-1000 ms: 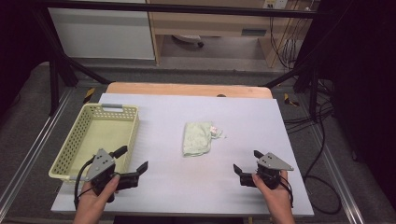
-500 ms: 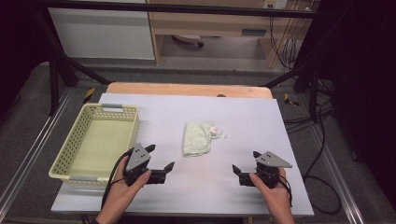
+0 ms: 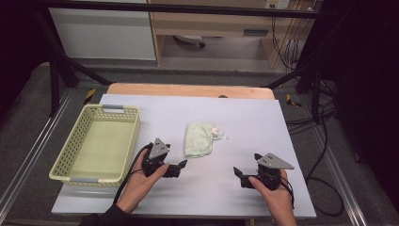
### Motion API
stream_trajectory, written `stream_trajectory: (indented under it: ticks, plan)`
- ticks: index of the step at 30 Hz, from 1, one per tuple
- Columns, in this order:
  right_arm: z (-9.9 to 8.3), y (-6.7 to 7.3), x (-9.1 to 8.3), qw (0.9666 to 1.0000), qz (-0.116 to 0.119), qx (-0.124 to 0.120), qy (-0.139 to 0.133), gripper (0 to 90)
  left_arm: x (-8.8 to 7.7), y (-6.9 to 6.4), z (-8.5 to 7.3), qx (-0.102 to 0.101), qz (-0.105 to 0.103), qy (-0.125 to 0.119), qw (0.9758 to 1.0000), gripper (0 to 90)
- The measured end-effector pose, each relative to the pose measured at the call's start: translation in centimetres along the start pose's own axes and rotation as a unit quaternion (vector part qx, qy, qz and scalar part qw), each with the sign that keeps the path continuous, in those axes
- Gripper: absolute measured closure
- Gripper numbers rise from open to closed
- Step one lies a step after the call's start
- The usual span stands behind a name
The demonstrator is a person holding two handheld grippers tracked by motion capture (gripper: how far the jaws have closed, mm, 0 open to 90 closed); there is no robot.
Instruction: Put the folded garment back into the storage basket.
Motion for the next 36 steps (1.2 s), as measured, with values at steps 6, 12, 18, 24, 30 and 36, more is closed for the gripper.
stream_trajectory:
  ticks: [6,12,18,24,30,36]
  plan:
    - [0.0,0.0,0.1,1.0,-0.002,-0.003,0.0,5.1,1.0,-0.3,0.2,0.012,-0.005,0.009,0.9999,12.3]
    - [0.1,0.1,0.1,1.0,-0.004,0.0,-0.001,6.0,2.1,-1.0,0.5,0.023,-0.012,0.019,0.9995,12.5]
    - [0.1,0.2,0.1,1.0,-0.005,0.001,-0.001,7.3,3.0,-1.3,0.6,0.024,-0.011,0.037,0.999,15.8]
    - [0.1,0.1,0.2,1.0,-0.005,0.001,0.002,7.6,3.6,-1.2,0.3,0.021,-0.011,0.051,0.9984,20.5]
    - [0.0,0.1,0.2,0.9999,-0.005,0.007,0.009,7.6,4.2,-1.5,0.1,0.028,-0.017,0.061,0.9976,24.7]
    - [0.0,0.1,0.3,0.9999,-0.005,0.006,0.011,7.7,4.9,-1.6,-0.2,0.029,-0.012,0.071,0.9969,28.8]
Point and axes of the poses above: each handheld gripper's, and its own axes: x roughly forward along the jaws, z roughly out of its top, y roughly to its left, the point moved 1 cm from there along x, roughly forward along the jaws, and after that the axes turned 3 degrees about x, right-handed, at the moved point
